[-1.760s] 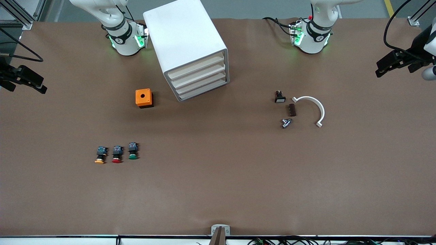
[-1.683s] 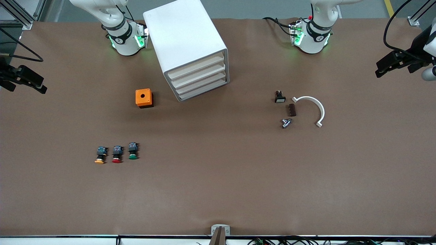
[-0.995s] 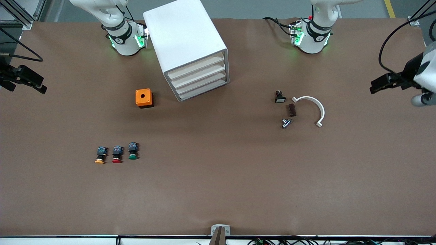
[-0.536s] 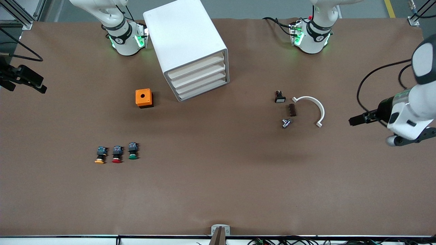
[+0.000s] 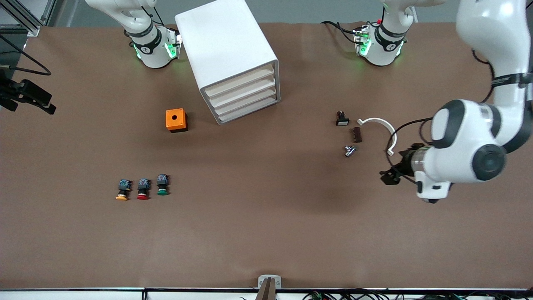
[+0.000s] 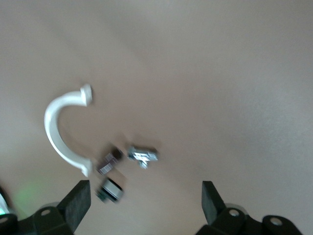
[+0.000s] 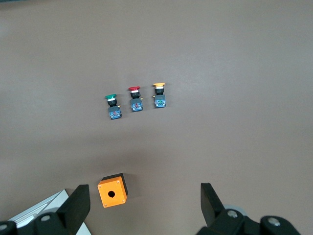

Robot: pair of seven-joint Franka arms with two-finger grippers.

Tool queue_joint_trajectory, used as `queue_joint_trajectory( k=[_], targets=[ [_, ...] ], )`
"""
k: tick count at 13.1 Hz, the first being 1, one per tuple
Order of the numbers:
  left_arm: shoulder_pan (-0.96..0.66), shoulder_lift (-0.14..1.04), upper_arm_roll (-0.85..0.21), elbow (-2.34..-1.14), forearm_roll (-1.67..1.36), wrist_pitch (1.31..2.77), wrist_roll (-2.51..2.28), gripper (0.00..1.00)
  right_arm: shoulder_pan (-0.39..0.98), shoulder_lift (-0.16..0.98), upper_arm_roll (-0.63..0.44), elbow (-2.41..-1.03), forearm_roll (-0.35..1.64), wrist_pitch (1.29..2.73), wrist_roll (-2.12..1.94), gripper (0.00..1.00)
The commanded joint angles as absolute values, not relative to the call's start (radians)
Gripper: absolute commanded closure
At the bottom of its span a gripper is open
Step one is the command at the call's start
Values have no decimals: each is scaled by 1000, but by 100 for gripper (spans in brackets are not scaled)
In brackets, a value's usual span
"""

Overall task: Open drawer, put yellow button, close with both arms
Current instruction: 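Reach the left gripper to the drawer while the right gripper reaches the yellow button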

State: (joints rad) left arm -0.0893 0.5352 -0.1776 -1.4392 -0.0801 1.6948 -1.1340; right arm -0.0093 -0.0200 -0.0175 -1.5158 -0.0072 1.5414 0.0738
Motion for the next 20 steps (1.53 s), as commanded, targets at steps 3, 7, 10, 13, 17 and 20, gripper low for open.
queue_joint_trajectory(
  k=[3, 7, 10, 13, 17, 20],
  targets=[
    [-247, 647, -172, -1405, -211, 1706, -1547, 0, 0, 38, 0, -1536, -14, 1568, 67, 0],
    [-336, 684, -172, -1414, -386, 1700, -1741, 0, -3, 201, 2, -1537, -12, 1644, 71, 0],
    [-392, 692, -173, -1416, -516, 1680, -2030, 4, -12, 363, 0, -1537, -11, 1751, 71, 0],
    [-423, 693, -172, -1410, -693, 1680, -2260, 6, -54, 504, 0, -1539, -2, 1844, 69, 0],
    [-455, 710, -173, -1410, -897, 1577, -2364, 28, -87, 645, 0, -1545, 20, 1939, 63, 0],
    [-477, 741, -173, -1410, -986, 1523, -2454, 32, -87, 658, 2, -1598, 21, 2008, 64, 0]
  ],
)
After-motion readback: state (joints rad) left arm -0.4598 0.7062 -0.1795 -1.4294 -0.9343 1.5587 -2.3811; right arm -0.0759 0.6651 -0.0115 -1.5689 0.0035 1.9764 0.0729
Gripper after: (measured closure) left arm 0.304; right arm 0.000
